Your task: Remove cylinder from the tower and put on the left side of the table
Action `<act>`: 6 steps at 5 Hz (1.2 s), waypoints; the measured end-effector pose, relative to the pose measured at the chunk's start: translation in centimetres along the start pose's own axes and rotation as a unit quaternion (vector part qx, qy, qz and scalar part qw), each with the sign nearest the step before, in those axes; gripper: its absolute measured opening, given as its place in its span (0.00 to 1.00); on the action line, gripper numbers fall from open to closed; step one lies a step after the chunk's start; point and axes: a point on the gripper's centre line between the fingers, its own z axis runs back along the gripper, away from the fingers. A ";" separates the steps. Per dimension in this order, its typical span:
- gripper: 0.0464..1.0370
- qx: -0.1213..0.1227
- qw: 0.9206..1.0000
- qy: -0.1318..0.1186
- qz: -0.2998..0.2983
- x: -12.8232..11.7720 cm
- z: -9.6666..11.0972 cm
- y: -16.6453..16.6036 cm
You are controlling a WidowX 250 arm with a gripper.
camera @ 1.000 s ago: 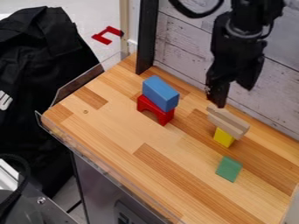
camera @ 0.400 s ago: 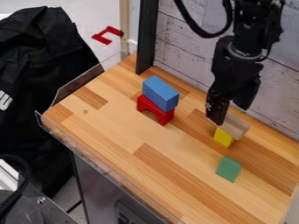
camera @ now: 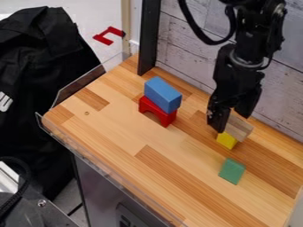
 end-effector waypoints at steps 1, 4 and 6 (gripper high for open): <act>0.96 -0.001 1.000 0.003 0.001 0.0 -0.1 0.0; 0.96 0.002 1.000 0.004 0.009 0.4 -0.9 0.0; 0.94 -0.005 1.000 0.001 0.011 0.5 -0.9 -0.3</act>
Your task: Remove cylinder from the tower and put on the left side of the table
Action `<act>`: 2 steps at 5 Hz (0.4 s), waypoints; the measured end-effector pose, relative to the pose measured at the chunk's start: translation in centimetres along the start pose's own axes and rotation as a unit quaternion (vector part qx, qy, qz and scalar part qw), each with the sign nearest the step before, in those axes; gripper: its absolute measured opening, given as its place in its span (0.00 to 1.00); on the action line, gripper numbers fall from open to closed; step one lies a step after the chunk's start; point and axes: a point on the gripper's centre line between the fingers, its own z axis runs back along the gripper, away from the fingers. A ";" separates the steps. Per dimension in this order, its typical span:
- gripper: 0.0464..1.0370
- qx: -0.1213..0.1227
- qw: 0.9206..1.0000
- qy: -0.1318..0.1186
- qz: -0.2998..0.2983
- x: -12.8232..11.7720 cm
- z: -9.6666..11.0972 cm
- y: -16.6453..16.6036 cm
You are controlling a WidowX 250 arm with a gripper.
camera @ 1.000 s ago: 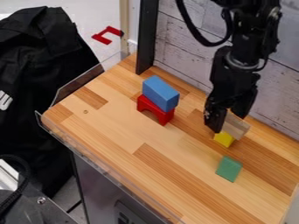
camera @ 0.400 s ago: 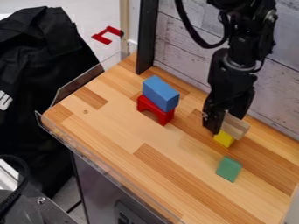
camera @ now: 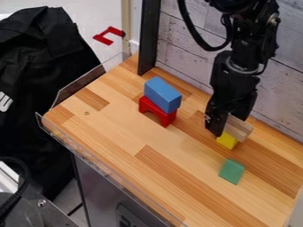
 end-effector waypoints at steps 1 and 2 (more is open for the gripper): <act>0.64 -0.001 1.000 0.000 0.002 0.1 0.0 0.0; 0.33 0.000 1.000 0.000 -0.001 0.2 0.0 0.0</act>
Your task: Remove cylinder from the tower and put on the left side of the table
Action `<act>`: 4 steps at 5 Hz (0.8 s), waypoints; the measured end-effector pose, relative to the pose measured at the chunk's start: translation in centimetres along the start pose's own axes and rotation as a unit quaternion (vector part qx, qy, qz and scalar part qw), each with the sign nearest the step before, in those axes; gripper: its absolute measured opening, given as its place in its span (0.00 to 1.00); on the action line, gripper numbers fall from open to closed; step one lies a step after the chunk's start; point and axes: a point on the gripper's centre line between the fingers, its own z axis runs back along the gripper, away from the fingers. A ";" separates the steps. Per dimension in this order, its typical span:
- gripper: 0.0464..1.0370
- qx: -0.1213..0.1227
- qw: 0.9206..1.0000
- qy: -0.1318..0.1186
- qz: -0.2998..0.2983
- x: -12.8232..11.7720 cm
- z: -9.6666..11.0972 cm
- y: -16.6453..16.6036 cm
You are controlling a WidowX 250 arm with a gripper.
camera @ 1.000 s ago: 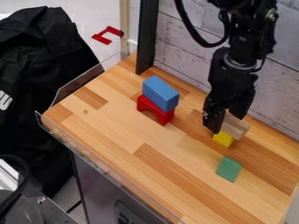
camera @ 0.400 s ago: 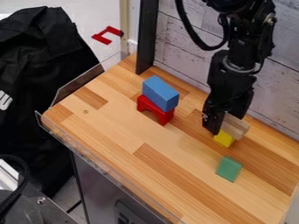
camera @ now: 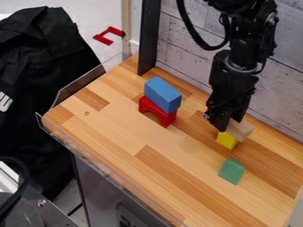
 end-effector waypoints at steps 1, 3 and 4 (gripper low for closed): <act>0.13 -0.002 1.000 0.000 -0.002 0.0 0.0 -0.1; 0.10 -0.018 1.000 -0.003 -0.009 0.1 0.0 -0.2; 0.10 -0.031 0.999 -0.017 -0.022 0.5 1.1 0.7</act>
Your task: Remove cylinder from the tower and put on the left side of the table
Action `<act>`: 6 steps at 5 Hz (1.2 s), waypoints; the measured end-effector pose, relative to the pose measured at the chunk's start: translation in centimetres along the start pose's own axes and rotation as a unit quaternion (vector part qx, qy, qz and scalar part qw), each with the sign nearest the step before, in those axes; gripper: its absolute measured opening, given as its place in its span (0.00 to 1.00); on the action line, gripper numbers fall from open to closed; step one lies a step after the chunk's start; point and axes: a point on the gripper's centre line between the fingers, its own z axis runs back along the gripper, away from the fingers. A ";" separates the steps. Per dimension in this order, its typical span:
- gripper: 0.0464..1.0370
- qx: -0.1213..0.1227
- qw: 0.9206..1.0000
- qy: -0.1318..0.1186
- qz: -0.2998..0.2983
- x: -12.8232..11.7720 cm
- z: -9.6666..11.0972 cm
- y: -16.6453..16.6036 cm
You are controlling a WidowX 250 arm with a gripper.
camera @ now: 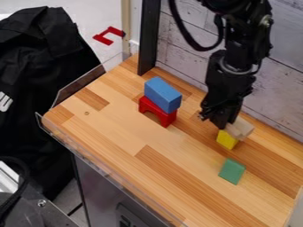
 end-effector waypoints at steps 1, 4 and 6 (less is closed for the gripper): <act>0.10 -0.007 0.999 -0.036 -0.018 1.1 2.5 1.1; 0.10 0.023 0.999 -0.040 -0.008 4.8 3.1 3.6; 0.10 0.075 0.997 -0.009 -0.028 0.4 1.4 7.3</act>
